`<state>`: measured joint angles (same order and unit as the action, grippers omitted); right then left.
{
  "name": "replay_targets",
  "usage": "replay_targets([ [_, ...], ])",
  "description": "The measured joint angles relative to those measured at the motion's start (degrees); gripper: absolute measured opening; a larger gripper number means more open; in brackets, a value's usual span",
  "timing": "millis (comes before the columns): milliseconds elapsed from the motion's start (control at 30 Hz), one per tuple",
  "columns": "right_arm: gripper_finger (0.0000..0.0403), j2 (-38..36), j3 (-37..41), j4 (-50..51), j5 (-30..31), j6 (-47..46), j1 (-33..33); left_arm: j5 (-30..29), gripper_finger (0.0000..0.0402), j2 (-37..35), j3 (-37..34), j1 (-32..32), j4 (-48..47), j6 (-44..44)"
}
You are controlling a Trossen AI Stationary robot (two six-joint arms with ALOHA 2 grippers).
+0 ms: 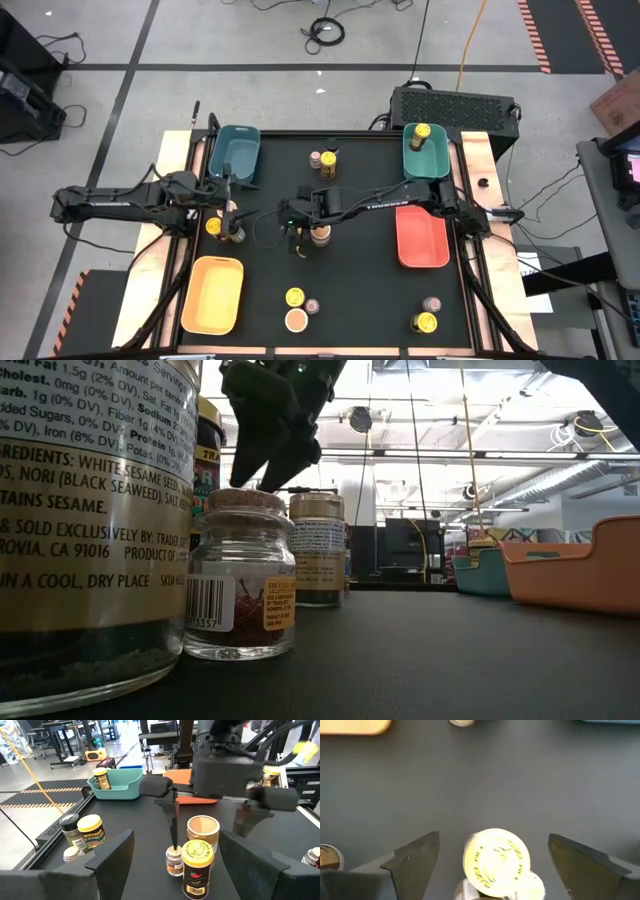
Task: Sort spices by type
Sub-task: Put the yellow spice bottle into the green bin
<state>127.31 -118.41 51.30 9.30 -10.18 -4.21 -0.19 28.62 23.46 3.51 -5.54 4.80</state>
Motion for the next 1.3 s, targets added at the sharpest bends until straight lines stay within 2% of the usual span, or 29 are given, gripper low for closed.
replay_targets([
  [767,0.0363,4.4,0.0,2.3,-1.9,-1.4,0.9,0.2,0.029,0.0,0.0,0.0,-1.0,0.0],
  [900,0.0343,4.4,0.0,3.0,-1.9,-1.4,0.9,0.2,0.029,0.0,0.0,0.0,-1.0,0.0],
  [1300,0.0241,4.4,0.0,3.2,-1.9,-1.7,1.4,0.2,0.029,0.0,0.0,0.0,-1.1,-0.1],
])
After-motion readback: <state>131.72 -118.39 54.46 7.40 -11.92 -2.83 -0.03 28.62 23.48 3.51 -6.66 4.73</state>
